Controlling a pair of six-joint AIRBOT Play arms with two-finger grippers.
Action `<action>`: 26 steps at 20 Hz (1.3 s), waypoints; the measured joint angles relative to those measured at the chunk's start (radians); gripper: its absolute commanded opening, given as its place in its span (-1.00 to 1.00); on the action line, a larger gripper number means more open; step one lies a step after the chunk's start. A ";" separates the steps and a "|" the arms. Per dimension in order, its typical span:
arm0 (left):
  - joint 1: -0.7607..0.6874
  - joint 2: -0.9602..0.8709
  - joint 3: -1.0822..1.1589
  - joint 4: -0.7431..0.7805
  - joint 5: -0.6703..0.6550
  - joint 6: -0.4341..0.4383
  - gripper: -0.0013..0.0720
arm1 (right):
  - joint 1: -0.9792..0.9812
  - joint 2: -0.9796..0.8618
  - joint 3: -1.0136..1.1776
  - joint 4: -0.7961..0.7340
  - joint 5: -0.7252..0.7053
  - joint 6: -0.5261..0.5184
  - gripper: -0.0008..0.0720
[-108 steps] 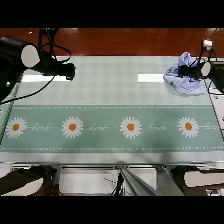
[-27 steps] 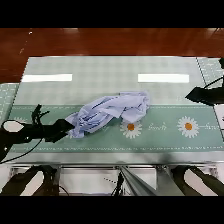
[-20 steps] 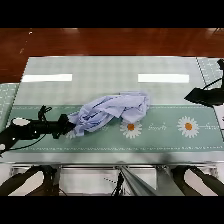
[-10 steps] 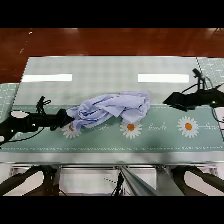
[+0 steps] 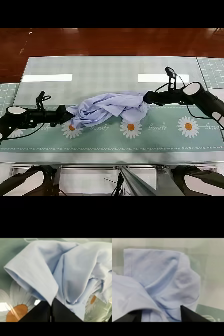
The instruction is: Fold the shirts.
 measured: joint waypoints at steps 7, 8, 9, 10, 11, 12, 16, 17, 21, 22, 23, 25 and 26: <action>0.002 0.000 0.026 -0.001 -0.013 0.003 -0.90 | 0.103 -0.026 0.006 0.000 -0.089 -0.043 -0.89; 0.006 0.002 0.039 -0.001 -0.021 0.005 -0.90 | 0.104 -0.019 0.012 -0.002 -0.093 -0.045 -0.89; 0.015 0.007 0.058 0.000 -0.032 0.007 -0.90 | 0.100 -0.003 0.024 -0.016 -0.096 -0.046 -0.89; 0.027 0.017 0.083 -0.001 -0.043 0.008 -0.90 | 0.090 0.018 0.039 -0.036 -0.095 -0.045 -0.89; 0.046 0.033 0.118 0.000 -0.061 0.010 -0.90 | 0.074 0.048 0.062 -0.068 -0.094 -0.040 -0.89; 0.067 0.055 0.160 0.000 -0.077 0.011 -0.90 | 0.054 0.082 0.086 -0.102 -0.091 -0.032 -0.89; 0.180 0.176 0.426 -0.001 -0.140 0.011 -0.90 | -0.059 0.257 0.220 -0.228 -0.083 -0.001 -0.90; 0.204 0.206 0.502 -0.008 -0.141 0.011 -0.90 | -0.090 0.304 0.262 -0.243 -0.084 0.006 -0.90; 0.254 0.295 0.827 -0.037 -0.118 0.011 -0.90 | -0.167 0.452 0.422 -0.278 -0.083 0.043 -0.90; 0.259 0.308 0.898 -0.039 -0.114 0.011 -0.90 | -0.176 0.478 0.458 -0.281 -0.082 0.049 -0.90; 0.263 0.321 0.967 -0.039 -0.114 0.011 -0.90 | -0.182 0.503 0.497 -0.283 -0.082 0.055 -0.90; 0.267 0.344 1.068 -0.042 -0.106 0.011 -0.90 | -0.190 0.539 0.565 -0.289 -0.074 0.069 -0.90; 0.269 0.356 1.103 -0.041 -0.111 0.011 -0.90 | -0.193 0.553 0.599 -0.290 -0.073 0.075 -0.90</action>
